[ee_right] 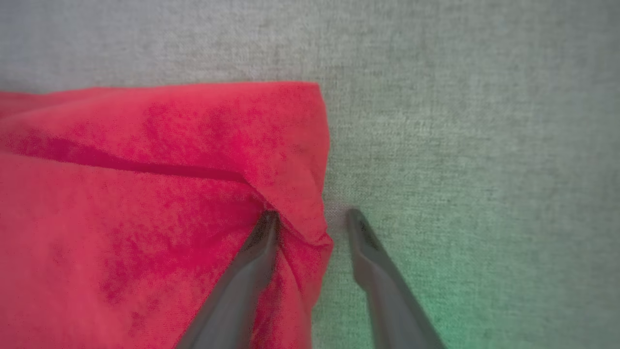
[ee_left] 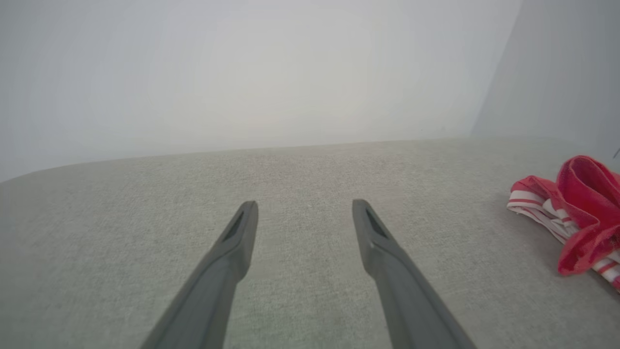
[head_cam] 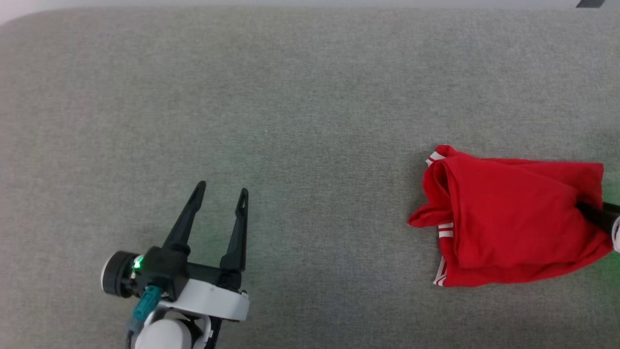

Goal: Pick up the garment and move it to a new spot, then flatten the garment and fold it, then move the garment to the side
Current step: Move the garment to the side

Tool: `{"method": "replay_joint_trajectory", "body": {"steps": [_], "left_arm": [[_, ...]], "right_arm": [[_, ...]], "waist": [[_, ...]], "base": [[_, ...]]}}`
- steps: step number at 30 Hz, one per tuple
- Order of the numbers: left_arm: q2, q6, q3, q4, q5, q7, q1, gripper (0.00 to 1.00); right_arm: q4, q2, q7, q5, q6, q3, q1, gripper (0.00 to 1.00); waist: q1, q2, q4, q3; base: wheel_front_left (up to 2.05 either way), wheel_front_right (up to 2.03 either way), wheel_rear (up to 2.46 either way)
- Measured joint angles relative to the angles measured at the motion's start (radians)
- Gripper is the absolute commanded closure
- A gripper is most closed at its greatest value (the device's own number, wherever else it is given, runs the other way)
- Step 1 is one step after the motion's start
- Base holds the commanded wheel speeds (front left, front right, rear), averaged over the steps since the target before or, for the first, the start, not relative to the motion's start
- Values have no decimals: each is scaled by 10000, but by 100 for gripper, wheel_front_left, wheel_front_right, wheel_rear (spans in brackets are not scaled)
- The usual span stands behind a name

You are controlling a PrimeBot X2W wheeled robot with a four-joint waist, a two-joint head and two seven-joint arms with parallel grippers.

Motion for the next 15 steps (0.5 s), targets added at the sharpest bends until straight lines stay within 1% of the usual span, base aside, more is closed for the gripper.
{"method": "replay_joint_trajectory", "body": {"steps": [7,15], "left_arm": [[261,-2,-330,-462,96,-2,-246,0],[863,-2,-1124,-669,128,-2,-1263,0]], "right_arm": [[261,127,-1248,612,36,320,-246,100],[1020,-451,-2596,1097,6,67,-622,100]], "waist": [[0,0,-503,109],[0,0,-1437,328]], "base": [[0,0,0],[0,0,0]]}}
